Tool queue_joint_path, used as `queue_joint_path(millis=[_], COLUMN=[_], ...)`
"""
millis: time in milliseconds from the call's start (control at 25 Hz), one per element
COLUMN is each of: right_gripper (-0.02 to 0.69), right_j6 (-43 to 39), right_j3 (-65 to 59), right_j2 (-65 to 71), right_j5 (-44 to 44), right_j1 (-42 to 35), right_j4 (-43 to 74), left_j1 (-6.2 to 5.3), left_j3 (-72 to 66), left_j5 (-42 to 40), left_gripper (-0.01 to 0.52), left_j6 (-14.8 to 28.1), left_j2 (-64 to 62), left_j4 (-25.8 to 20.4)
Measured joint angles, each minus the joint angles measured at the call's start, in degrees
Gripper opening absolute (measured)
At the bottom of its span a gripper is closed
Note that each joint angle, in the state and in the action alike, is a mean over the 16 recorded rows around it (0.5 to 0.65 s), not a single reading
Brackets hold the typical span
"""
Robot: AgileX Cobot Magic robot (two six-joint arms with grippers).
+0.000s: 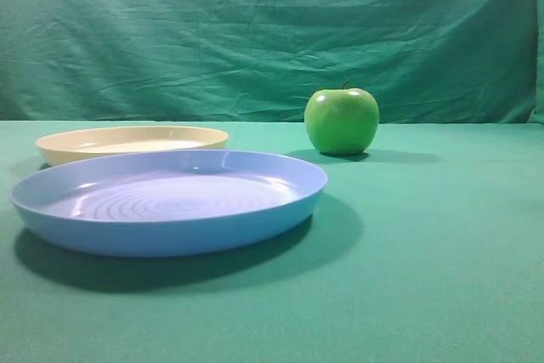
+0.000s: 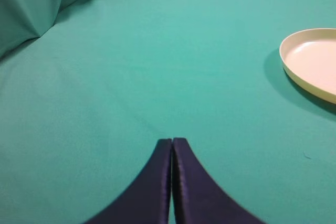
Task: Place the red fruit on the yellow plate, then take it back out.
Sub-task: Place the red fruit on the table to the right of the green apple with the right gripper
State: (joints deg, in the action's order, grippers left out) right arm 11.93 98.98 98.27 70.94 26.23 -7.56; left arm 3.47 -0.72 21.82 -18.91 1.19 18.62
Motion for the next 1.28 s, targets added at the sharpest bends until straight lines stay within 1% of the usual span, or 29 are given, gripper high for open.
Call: queue_joint_path(millis=[240,480,680,920,1000,1080,1280], right_gripper=[0.19,0.19,0.19,0.194,0.209,0.239,0.37], right_j6=[-2.94,-4.9,-5.71,-6.09,-6.13,-6.13,-6.13], right_j3=[-16.46,-34.22,-44.6,-50.35,-51.08,-51.42,-51.53], right_j2=[-10.83,-17.95,-18.89,-14.78,-13.0,-11.26,-7.89], right_j5=[-3.11,-11.23,-20.41,-29.93,-32.31,-34.21,-37.44], right_j1=[-2.25,-3.46,-3.76,-3.76,-3.76,-3.76,-3.76], right_j4=[3.9,5.83,6.2,6.3,6.33,6.35,6.43], left_j1=[0.0,0.0,0.0,0.0,0.0,0.0,0.0], left_j3=[0.0,0.0,0.0,0.0,0.0,0.0,0.0], left_j5=[0.0,0.0,0.0,0.0,0.0,0.0,0.0], left_gripper=[0.0,0.0,0.0,0.0,0.0,0.0,0.0], left_j6=[0.0,0.0,0.0,0.0,0.0,0.0,0.0], left_j2=[0.0,0.0,0.0,0.0,0.0,0.0,0.0], left_j4=[0.0,0.0,0.0,0.0,0.0,0.0,0.0])
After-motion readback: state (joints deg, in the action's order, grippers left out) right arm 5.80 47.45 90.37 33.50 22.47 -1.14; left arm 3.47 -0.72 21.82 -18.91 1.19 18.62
